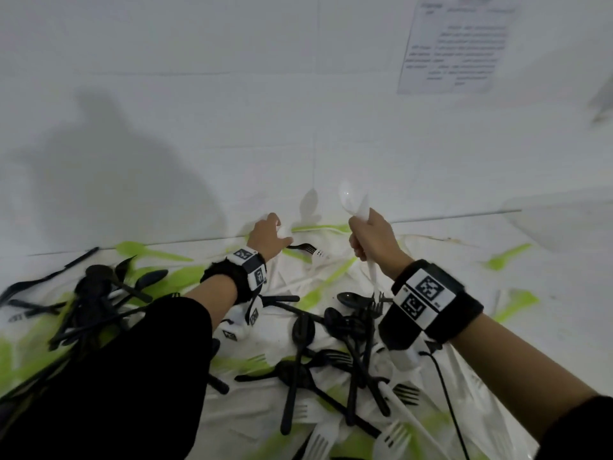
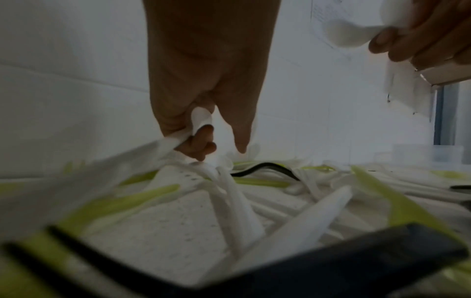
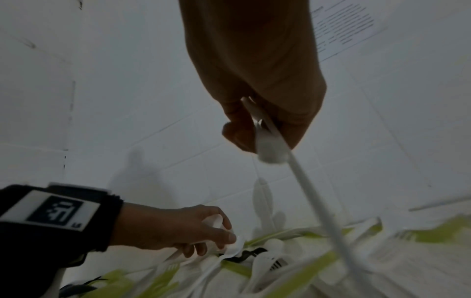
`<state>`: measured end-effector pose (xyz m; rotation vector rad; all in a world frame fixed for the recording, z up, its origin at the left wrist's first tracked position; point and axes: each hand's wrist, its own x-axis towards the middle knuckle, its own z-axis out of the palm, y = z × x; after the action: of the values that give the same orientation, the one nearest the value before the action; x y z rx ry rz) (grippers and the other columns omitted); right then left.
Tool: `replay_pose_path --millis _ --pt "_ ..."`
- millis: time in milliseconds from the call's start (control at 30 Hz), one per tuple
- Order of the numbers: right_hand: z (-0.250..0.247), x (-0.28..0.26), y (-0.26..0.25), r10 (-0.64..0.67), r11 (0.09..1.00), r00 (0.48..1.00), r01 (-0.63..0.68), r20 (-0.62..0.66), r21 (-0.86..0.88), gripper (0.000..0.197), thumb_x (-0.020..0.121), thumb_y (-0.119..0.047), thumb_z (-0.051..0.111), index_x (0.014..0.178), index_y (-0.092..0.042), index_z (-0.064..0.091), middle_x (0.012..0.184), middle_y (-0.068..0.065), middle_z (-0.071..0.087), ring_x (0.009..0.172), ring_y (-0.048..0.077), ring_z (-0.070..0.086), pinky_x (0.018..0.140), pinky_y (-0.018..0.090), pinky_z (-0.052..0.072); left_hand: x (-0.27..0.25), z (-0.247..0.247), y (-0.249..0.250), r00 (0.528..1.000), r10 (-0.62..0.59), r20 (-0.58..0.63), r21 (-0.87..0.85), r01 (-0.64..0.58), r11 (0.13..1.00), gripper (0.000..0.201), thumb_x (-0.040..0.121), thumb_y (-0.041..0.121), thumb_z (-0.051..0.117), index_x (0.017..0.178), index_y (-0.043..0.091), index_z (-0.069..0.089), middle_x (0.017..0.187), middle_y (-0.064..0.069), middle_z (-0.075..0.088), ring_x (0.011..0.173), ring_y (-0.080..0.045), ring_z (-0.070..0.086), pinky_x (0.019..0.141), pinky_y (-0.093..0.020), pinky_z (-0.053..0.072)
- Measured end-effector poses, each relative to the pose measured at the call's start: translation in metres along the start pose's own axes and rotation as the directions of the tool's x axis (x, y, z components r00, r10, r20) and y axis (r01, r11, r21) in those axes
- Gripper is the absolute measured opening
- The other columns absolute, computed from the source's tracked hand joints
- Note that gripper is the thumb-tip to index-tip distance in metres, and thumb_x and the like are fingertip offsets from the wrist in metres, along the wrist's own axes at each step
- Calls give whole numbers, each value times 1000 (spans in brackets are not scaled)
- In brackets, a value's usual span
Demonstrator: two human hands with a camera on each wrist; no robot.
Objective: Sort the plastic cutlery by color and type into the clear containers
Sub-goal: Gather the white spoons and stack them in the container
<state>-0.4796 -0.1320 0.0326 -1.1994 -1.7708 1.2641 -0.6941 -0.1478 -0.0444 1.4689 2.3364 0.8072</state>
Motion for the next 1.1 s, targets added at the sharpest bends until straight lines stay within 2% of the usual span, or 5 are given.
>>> replay_pose_path --millis 333,467,600,867,1100 --pt "0 20 35 -24 930 999 31 24 -366 16 85 -14 51 74 -2 47 62 2 41 54 15 39 38 17 32 5 5 13 993 -40 113 194 17 981 39 85 24 64 114 -1 56 123 -18 56 115 -33 50 90 -36 39" --pt "3 31 46 32 838 999 -18 16 -545 21 84 -17 55 70 -4 47 78 10 50 77 27 50 46 24 26 -2 -1 15 1000 11 -1 -132 -11 991 35 81 23 66 110 4 59 112 -17 63 103 -28 59 81 -26 39" --pt "10 35 55 87 743 990 11 114 -669 27 84 -30 63 84 -5 55 104 17 60 103 31 57 65 27 35 -14 -28 21 996 26 83 -423 12 906 29 84 10 67 111 7 58 83 -9 63 52 4 60 38 -11 32" --pt "22 32 54 155 599 975 37 161 -800 50 81 -38 67 117 -6 54 122 12 58 114 28 55 87 31 44 -22 -75 17 967 -144 209 -687 250 682 15 90 12 54 104 11 56 84 -2 60 52 -6 49 34 -12 26" --pt "14 39 54 236 843 940 -72 246 -533 38 78 -27 71 103 -1 59 81 6 53 74 18 52 51 19 38 -26 -68 3 949 -205 239 -717 315 622 26 86 29 64 104 11 57 89 -2 62 50 -4 54 41 -15 38"
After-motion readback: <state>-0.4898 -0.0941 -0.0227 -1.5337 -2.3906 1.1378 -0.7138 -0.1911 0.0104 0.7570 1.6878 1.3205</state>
